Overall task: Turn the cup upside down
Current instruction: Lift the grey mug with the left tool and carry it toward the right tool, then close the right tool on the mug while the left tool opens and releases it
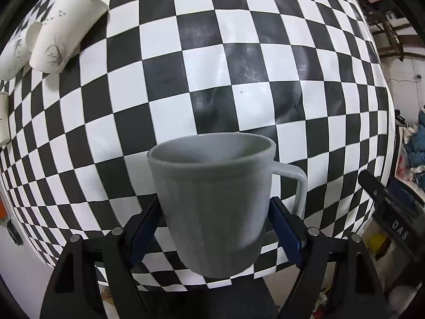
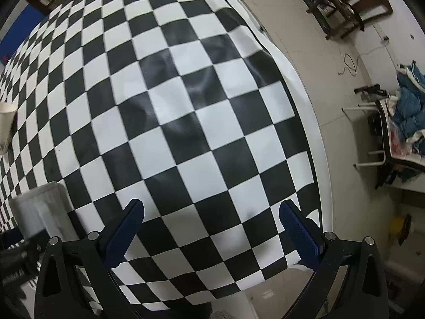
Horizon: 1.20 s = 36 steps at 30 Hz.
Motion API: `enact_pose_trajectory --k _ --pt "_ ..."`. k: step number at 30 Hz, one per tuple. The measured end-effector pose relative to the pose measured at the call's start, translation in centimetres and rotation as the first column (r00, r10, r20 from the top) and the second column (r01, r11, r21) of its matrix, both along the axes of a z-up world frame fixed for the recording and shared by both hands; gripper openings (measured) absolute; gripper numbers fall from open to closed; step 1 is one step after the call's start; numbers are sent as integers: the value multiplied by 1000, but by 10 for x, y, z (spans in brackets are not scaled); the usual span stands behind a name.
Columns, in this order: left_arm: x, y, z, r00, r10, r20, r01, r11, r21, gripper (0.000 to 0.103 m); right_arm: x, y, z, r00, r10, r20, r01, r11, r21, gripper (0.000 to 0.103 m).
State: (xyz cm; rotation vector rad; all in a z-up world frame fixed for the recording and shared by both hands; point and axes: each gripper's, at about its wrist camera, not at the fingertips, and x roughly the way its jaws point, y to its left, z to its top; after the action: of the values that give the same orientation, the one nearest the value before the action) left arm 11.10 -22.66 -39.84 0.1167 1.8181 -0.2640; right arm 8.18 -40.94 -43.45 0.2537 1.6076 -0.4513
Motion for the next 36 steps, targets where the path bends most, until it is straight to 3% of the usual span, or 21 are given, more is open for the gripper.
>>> enact_pose_trajectory --k 10,16,23,26,29,32,33,36 --pt "2 3 4 994 109 -30 -111 993 -45 82 -11 -18 -5 1000 -24 -8 24 1000 13 103" --pt "2 16 21 989 145 9 -143 985 -101 94 -19 -28 0 1000 -23 6 23 999 42 103" --pt "9 47 65 970 188 156 -168 977 -129 95 -18 -18 30 999 13 48 -16 998 66 103" --pt "8 66 86 950 192 248 -168 979 -112 99 -13 -9 51 996 54 72 -60 996 73 103" --pt "-1 80 108 911 164 378 -154 987 -56 102 -6 7 79 984 148 103 -155 986 64 103" --pt "-16 99 125 859 117 499 -139 990 7 103 6 38 104 934 338 112 -342 940 11 103" --pt "-23 106 128 841 100 532 -138 990 32 103 9 50 111 903 416 104 -417 909 -18 103" --pt "-38 118 122 822 75 565 -137 988 68 103 14 94 123 747 663 33 -657 745 -115 103"
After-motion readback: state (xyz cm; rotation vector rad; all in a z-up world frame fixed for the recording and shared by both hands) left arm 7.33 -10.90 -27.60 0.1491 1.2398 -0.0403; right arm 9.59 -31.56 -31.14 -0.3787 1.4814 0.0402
